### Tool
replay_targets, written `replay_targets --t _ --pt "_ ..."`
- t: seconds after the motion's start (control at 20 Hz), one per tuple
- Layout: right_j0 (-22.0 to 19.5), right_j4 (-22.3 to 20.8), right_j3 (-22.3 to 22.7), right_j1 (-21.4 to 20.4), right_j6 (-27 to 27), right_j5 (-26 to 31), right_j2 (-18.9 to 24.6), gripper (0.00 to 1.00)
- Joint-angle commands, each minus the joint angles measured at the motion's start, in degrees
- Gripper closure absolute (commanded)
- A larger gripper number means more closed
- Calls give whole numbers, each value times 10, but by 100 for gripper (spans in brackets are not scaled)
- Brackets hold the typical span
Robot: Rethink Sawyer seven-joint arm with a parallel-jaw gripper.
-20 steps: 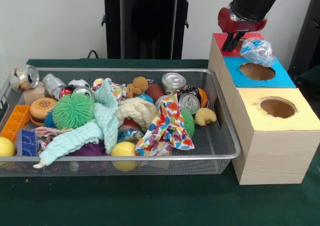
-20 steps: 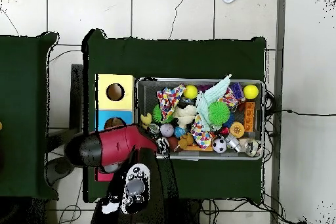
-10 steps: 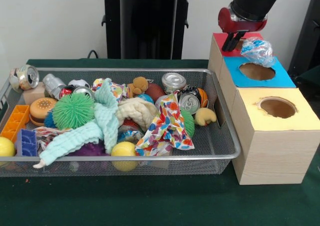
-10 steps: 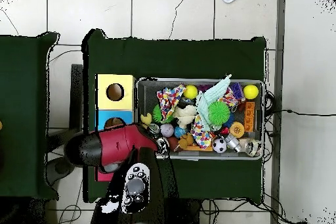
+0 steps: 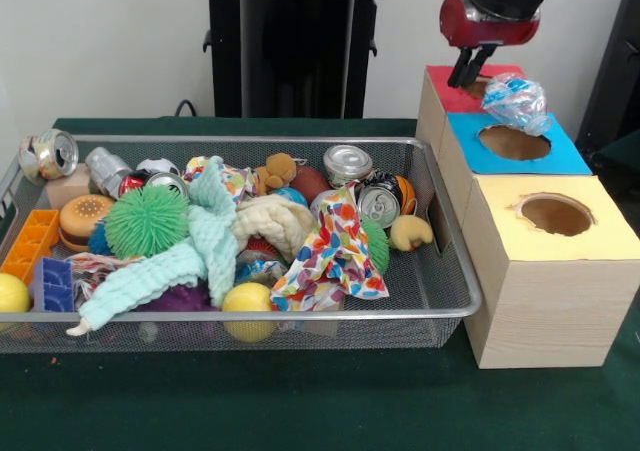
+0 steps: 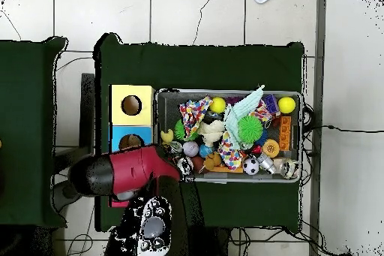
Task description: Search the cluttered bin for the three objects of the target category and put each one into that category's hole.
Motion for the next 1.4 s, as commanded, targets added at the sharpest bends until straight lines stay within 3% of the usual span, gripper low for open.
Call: replay_targets --t 0.05,0.4,0.75,1.4 --pt "-8 16 67 -55 51 56 13 100" --pt "0 38 129 -119 48 65 21 100" --pt "15 77 204 -125 71 0 42 100" --pt "86 132 218 -50 131 -86 50 100"
